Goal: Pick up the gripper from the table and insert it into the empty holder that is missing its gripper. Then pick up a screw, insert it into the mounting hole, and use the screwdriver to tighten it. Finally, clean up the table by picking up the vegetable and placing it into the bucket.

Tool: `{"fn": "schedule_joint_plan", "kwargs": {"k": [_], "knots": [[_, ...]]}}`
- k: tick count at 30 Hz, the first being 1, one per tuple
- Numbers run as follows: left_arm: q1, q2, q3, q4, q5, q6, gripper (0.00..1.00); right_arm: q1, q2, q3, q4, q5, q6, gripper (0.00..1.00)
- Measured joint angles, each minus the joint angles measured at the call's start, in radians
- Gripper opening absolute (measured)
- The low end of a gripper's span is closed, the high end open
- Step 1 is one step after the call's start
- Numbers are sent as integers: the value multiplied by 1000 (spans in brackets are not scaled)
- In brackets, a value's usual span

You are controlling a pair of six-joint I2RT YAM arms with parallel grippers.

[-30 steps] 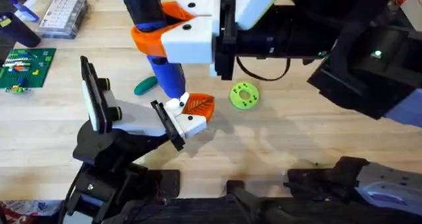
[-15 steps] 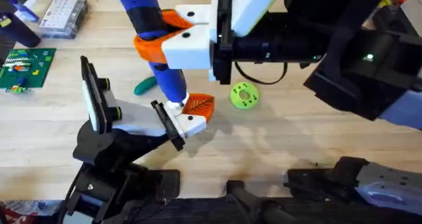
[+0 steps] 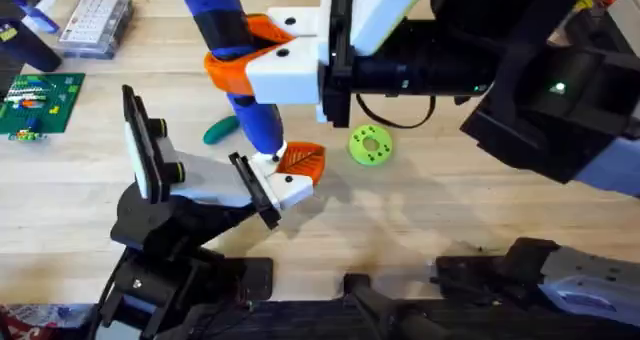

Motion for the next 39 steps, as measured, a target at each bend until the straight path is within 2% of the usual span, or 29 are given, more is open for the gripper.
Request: {"fn": "schedule_joint_plan", "kwargs": {"k": [21, 39], "knots": [[0, 0, 0, 0, 0, 0, 14, 0, 2, -9, 8, 3, -1, 48], [0, 0, 0, 0, 0, -1, 14, -20, 12, -24, 67, 3, 80, 48]]}}
